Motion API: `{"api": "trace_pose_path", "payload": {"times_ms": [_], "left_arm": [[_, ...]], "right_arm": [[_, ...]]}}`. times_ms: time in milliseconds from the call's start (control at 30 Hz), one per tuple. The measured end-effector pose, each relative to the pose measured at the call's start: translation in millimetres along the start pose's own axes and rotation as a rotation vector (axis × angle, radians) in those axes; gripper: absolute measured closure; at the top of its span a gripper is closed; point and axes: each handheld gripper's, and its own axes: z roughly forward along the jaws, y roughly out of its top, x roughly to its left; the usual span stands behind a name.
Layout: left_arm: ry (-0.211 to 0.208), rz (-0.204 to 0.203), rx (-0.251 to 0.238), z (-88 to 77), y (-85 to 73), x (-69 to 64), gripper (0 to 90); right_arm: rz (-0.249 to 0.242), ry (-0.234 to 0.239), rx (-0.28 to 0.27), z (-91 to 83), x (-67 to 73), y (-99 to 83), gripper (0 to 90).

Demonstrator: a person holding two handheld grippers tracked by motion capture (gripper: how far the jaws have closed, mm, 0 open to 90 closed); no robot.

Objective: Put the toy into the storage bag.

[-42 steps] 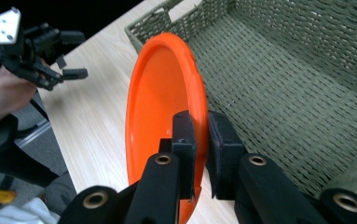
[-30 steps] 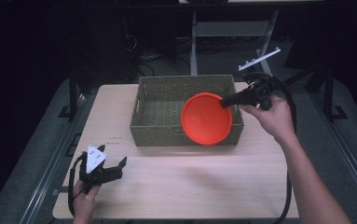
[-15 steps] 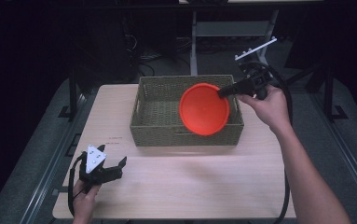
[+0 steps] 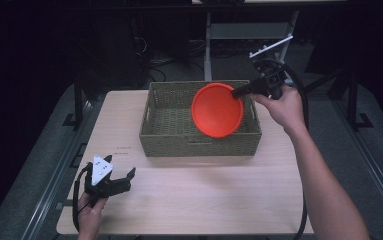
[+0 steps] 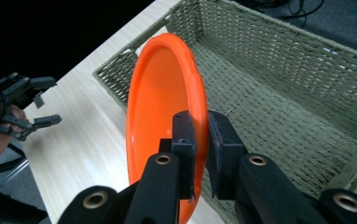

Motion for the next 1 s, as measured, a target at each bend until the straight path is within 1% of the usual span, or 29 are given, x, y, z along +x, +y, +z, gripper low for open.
{"api": "trace_pose_path", "payload": {"times_ms": [267, 333, 467, 567, 633, 667, 767, 1000], "left_arm": [[0.000, -0.003, 0.002, -0.1, 0.1, 0.3, 12.8], [-0.001, -0.007, -0.005, 0.2, 0.0, -0.1, 12.8], [-0.001, -0.008, 0.000, 0.0, 0.0, 0.1, 12.8], [-0.001, -0.014, -0.004, -0.1, -0.1, -0.1, 12.8], [-0.001, -0.011, -0.003, -0.3, -0.1, -0.1, 12.8], [-0.002, -0.014, -0.006, 0.0, -0.1, -0.4, 12.8], [-0.002, -0.005, 0.000, -0.3, -0.1, 0.0, 12.8], [-0.003, -0.007, 0.003, -0.3, 0.0, 0.2, 12.8]], "right_arm": [[0.026, -0.011, -0.013, 5.7, -7.4, 6.6, 82.0], [0.029, -0.014, -0.016, 8.1, -9.8, 7.7, 81.9], [0.048, -0.021, -0.020, 12.4, -14.7, 9.1, 82.0], [0.058, -0.024, -0.023, 15.0, -18.9, 9.4, 81.9], [0.070, -0.016, -0.020, 17.2, -22.4, 9.1, 82.0], [0.073, -0.019, -0.020, 18.0, -23.2, 9.1, 82.0], [0.079, -0.030, -0.018, 20.3, -26.9, 8.5, 81.9], [0.109, -0.044, -0.025, 25.6, -35.9, 6.0, 81.9]]}}
